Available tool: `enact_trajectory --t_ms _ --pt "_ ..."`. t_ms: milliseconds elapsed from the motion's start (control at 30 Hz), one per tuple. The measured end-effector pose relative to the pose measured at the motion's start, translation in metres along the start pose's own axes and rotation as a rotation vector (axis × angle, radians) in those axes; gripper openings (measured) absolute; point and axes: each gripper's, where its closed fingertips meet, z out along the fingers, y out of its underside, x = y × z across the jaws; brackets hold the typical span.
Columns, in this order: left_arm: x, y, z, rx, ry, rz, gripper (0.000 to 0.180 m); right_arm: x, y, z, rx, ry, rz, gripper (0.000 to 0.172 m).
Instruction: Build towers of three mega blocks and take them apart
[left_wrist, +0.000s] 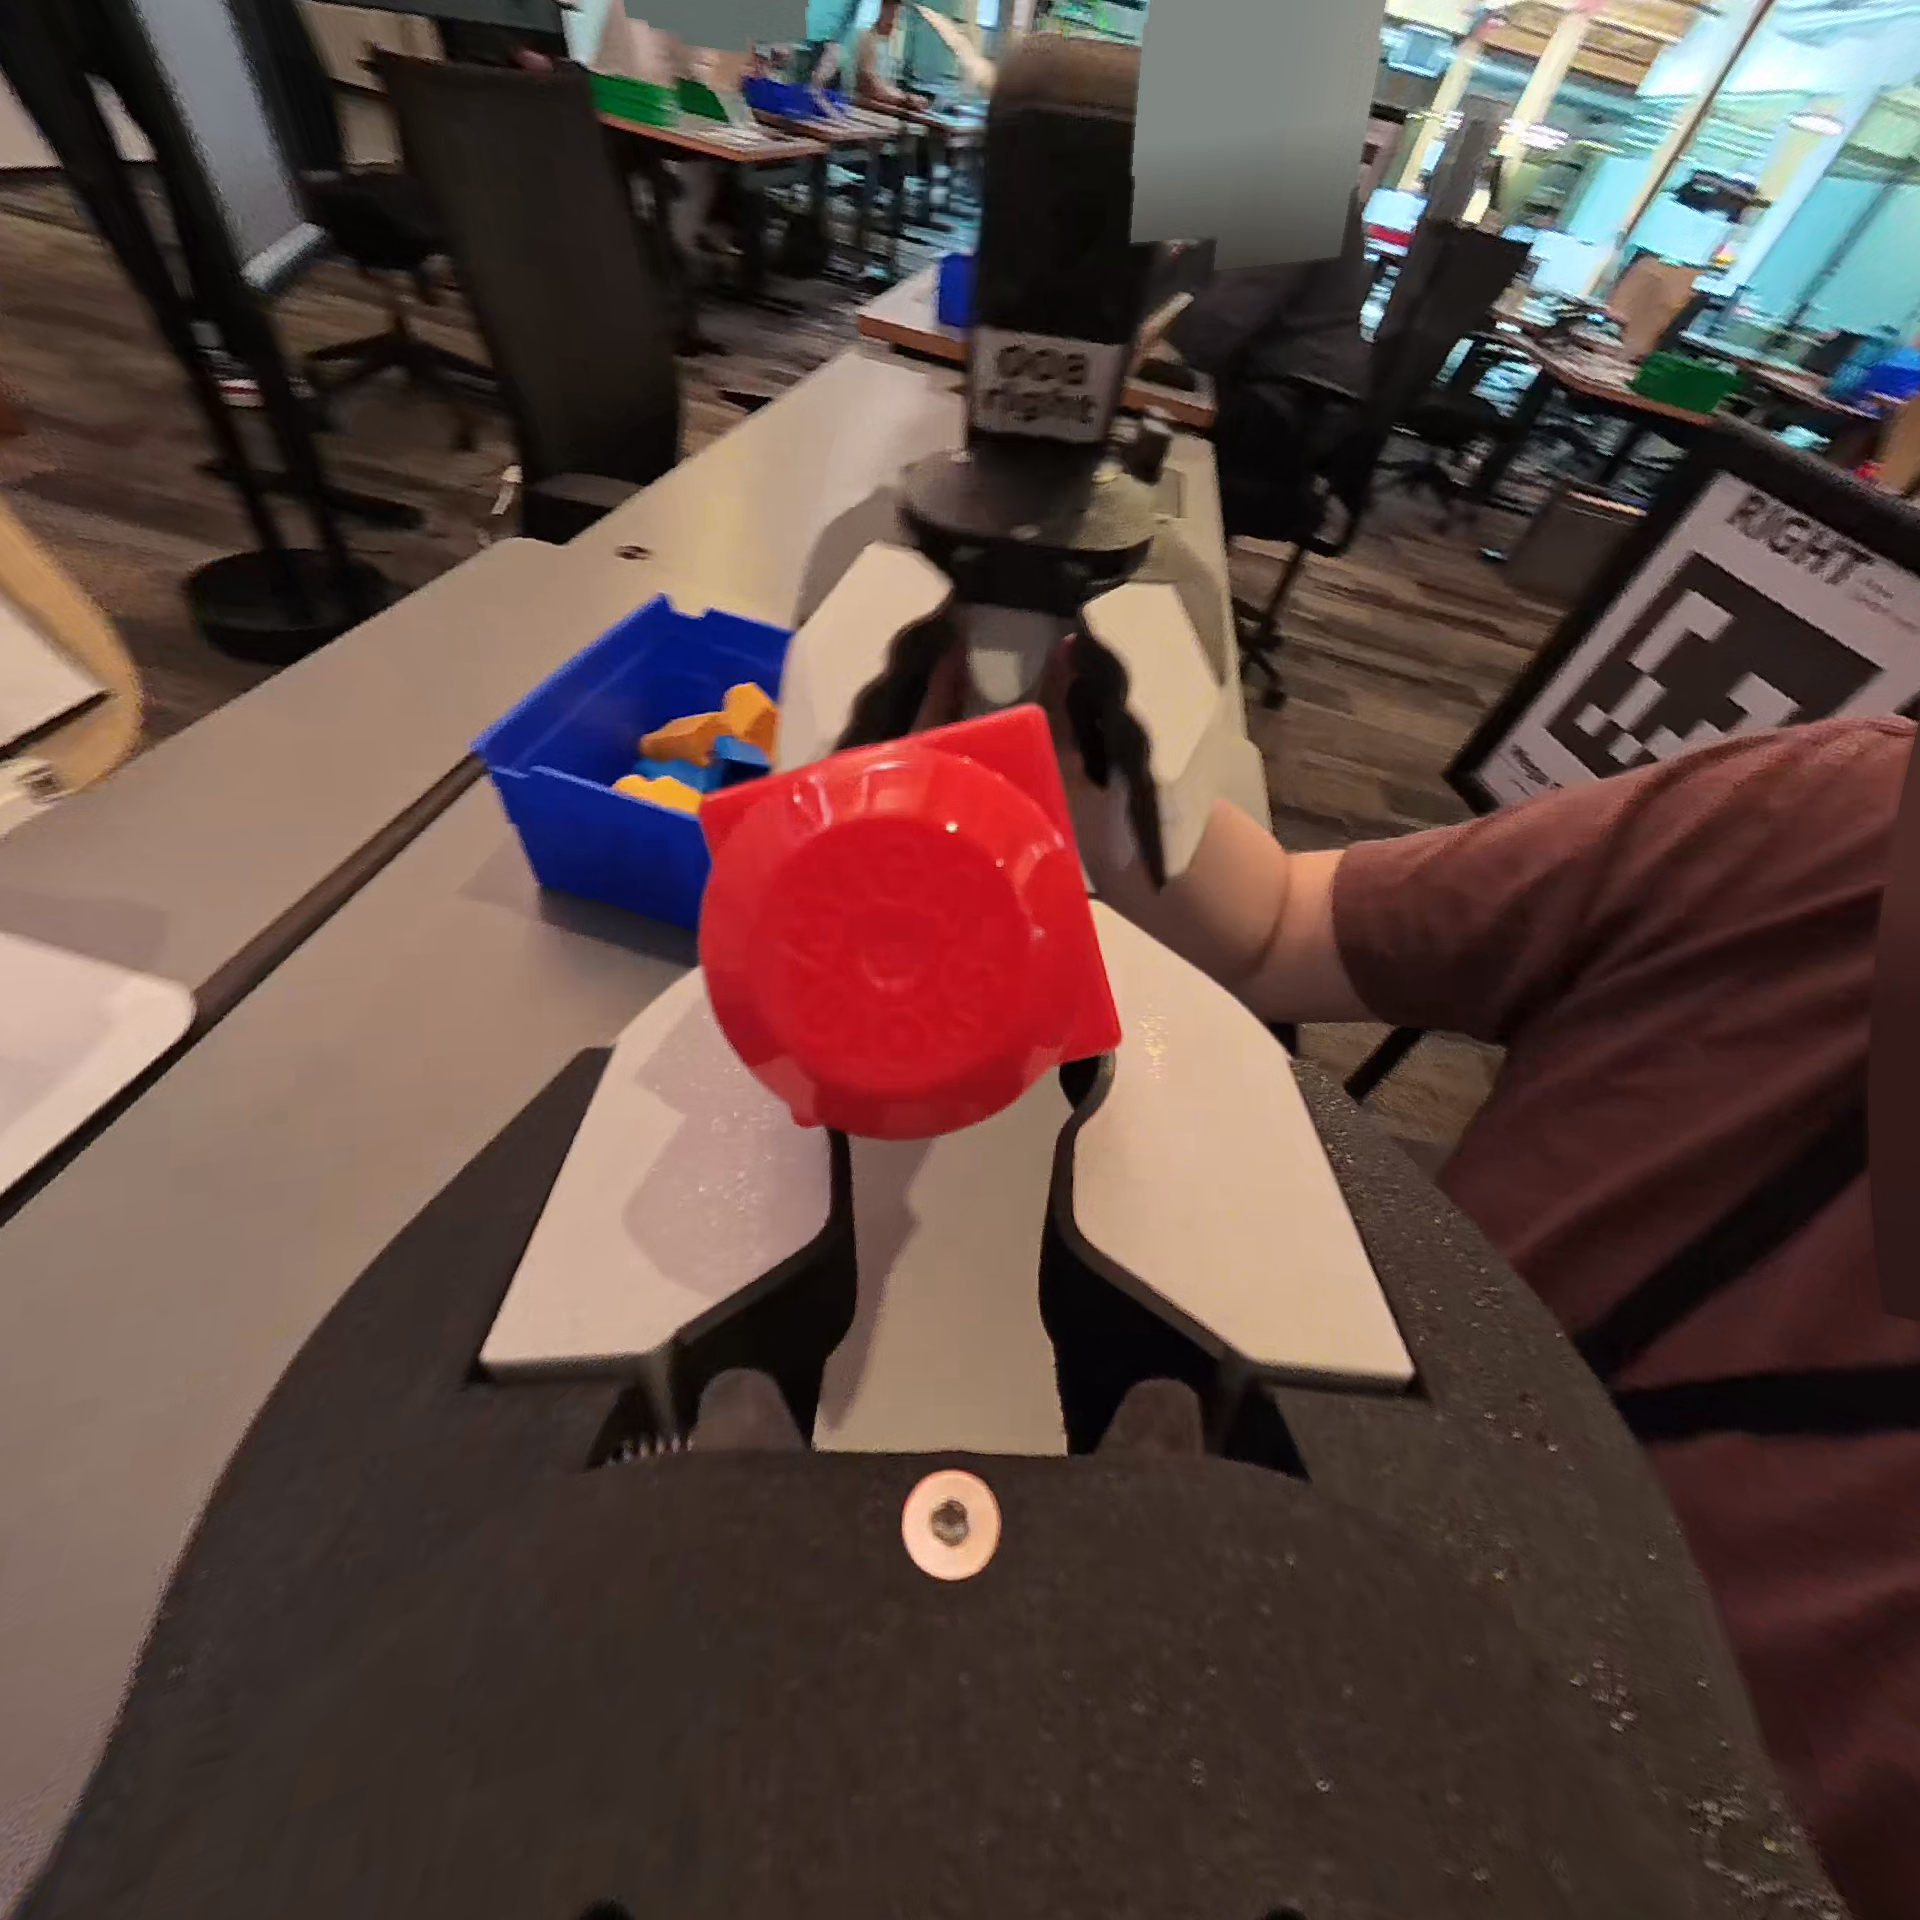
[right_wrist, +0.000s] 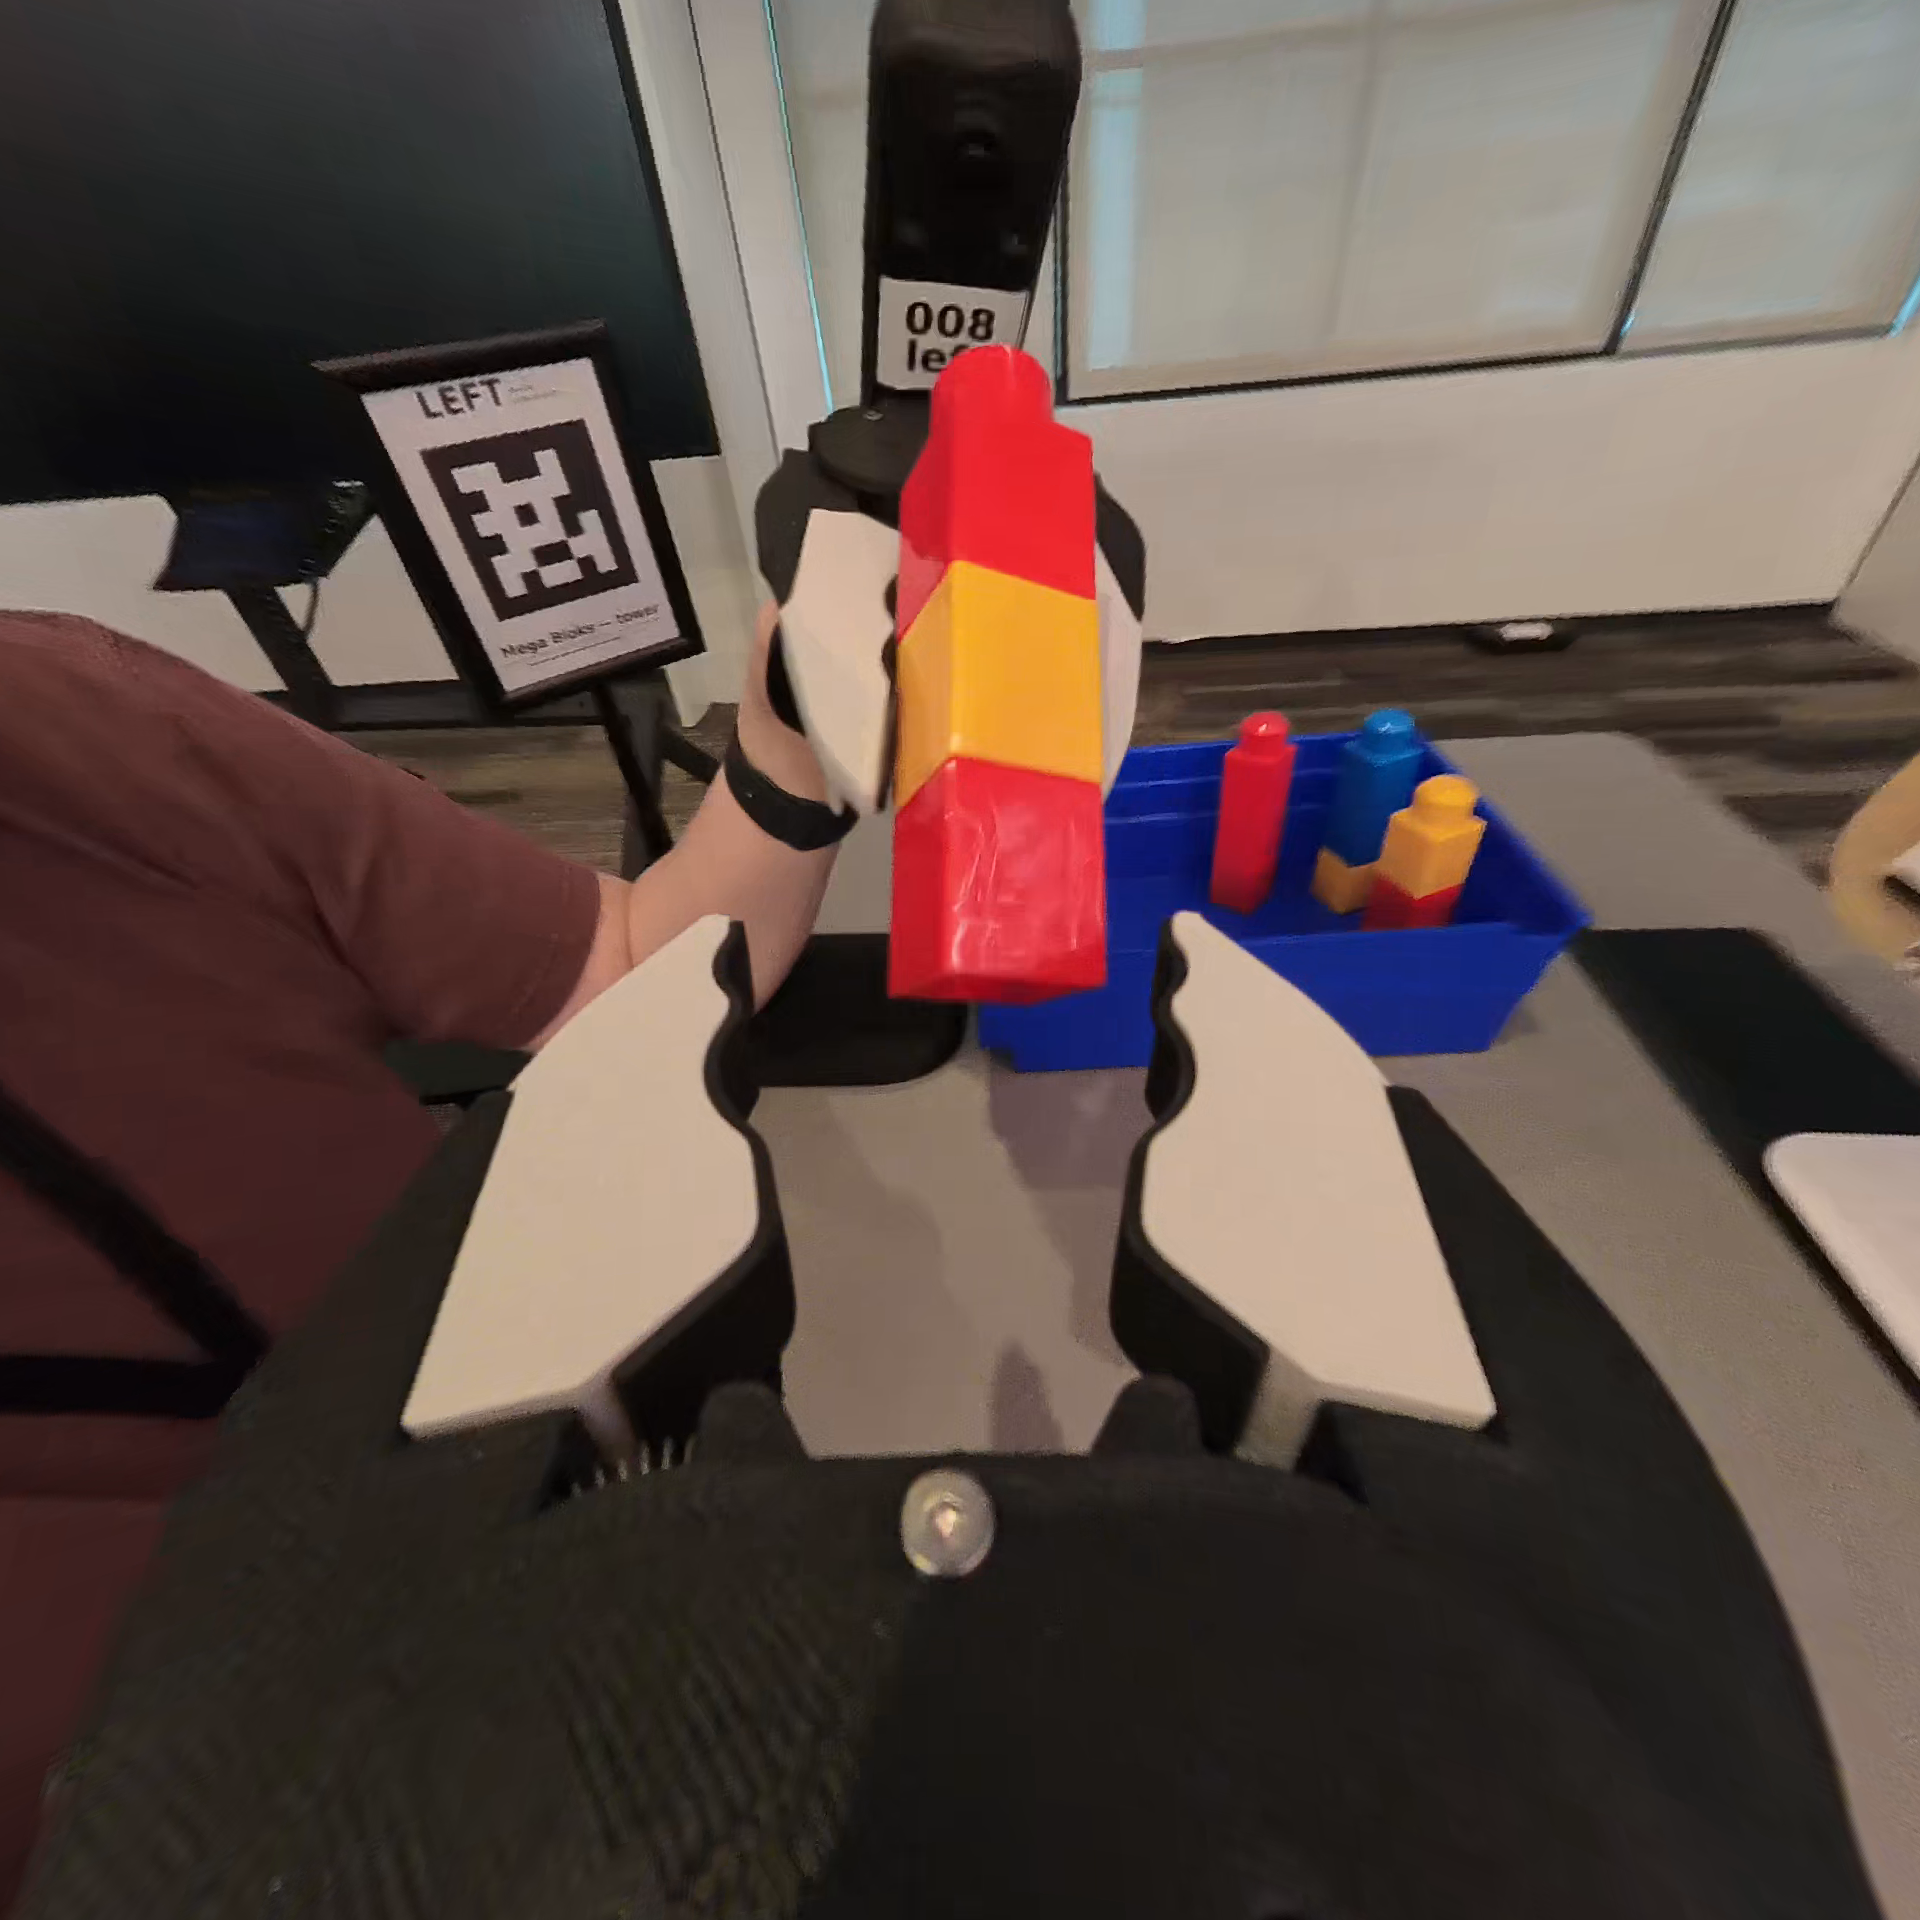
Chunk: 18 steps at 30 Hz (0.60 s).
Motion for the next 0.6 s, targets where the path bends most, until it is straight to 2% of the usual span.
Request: enact_trajectory --t_ms 67,100,133,200,367,500,533,600 --pt "0.008 0.002 0.011 -0.005 0.066 0.003 0.039 0.0 0.01 0.008 -0.038 -0.042 0.05 0.07" --pt "0.01 0.002 0.014 0.001 0.082 0.003 0.039 -0.006 0.013 0.009 -0.047 -0.103 0.078 0.049" --pt "0.011 0.0 0.016 0.014 0.1 0.003 0.039 -0.009 0.015 0.011 -0.055 -0.146 0.109 0.039" --pt "0.009 -0.005 0.016 0.057 0.107 -0.023 0.038 -0.007 0.016 0.012 -0.048 -0.144 0.112 0.039" --pt "-0.007 -0.015 0.02 0.188 0.128 -0.142 0.037 0.011 0.016 0.013 -0.059 -0.002 0.064 0.039" --pt "-0.019 -0.021 0.022 0.266 0.094 -0.135 0.036 0.021 0.019 0.013 -0.058 0.049 0.073 0.038" --pt "-0.023 -0.024 0.018 0.296 0.077 -0.132 0.036 0.023 0.024 0.013 -0.08 0.051 0.084 0.038" --pt "-0.034 -0.043 -0.011 0.449 0.056 -0.161 0.036 0.03 0.04 0.011 -0.181 0.078 0.081 0.038"
